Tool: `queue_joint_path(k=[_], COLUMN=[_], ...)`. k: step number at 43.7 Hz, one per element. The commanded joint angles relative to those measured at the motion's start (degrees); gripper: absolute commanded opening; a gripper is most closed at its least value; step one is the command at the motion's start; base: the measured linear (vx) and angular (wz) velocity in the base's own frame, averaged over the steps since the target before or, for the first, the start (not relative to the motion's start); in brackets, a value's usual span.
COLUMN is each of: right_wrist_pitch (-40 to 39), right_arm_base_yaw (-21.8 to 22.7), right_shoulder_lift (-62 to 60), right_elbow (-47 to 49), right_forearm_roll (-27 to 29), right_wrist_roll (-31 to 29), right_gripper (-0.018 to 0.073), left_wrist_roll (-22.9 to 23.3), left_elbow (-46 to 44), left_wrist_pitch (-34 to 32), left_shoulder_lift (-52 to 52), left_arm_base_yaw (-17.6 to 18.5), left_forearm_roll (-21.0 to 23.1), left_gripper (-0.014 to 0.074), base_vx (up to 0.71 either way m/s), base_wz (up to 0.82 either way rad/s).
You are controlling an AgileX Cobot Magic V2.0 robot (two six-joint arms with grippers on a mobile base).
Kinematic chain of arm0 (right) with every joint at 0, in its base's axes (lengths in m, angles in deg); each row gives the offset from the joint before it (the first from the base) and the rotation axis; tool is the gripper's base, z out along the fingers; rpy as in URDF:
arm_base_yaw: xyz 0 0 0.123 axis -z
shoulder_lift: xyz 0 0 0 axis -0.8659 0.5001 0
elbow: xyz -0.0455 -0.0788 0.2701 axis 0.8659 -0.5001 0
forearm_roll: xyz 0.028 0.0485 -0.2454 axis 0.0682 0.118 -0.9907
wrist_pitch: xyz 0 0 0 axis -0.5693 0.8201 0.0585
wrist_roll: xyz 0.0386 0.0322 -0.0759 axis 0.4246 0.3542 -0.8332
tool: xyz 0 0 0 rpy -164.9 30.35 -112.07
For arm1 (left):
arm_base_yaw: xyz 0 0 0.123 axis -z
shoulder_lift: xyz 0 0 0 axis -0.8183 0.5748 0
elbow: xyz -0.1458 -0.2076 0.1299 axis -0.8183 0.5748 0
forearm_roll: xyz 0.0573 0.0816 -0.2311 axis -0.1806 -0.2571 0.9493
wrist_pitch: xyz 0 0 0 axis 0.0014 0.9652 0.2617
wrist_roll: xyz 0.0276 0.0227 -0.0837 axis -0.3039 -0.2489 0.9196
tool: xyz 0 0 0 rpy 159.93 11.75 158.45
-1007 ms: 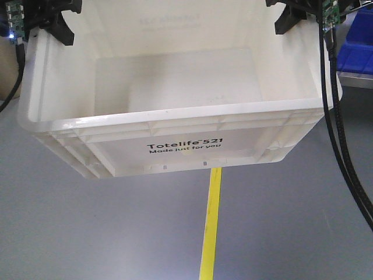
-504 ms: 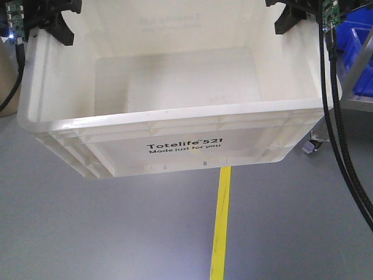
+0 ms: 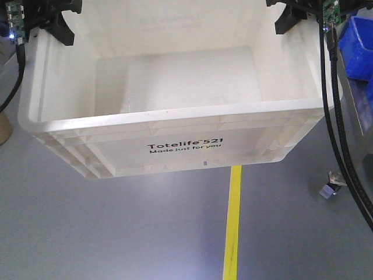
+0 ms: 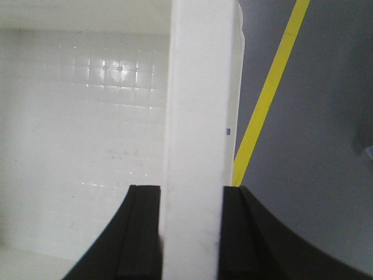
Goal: Place moving items into box and shelve
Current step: 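Hold the tote with both grippers while the base drives away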
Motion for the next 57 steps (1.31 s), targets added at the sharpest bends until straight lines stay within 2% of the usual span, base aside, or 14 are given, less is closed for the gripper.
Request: queue_joint_path(k=[1,57], right_wrist_pitch=[-1.0,-1.0], right_arm_base_yaw=[-0.6,-0.6], right_shoulder_lift=[-4.9,-4.8], right_elbow=[2.8,2.8], right_forearm_roll=[12.6,12.6], right_wrist_roll=[-3.6,-3.6], right_gripper=[-0.0003,-0.0003], left_wrist_roll=[-0.5,-0.5], left_elbow=[-2.0,-2.0], left_wrist_pitch=[-4.7,-4.7], left_shoulder_lift=[-2.5,-2.5], left_arm_base_yaw=[0.0,0.0], left_forearm_roll=[1.5,1.4], left_gripper=[-0.0006,-0.0006], base_vx=[0.51,0.52], base_wz=[-0.02,-0.02])
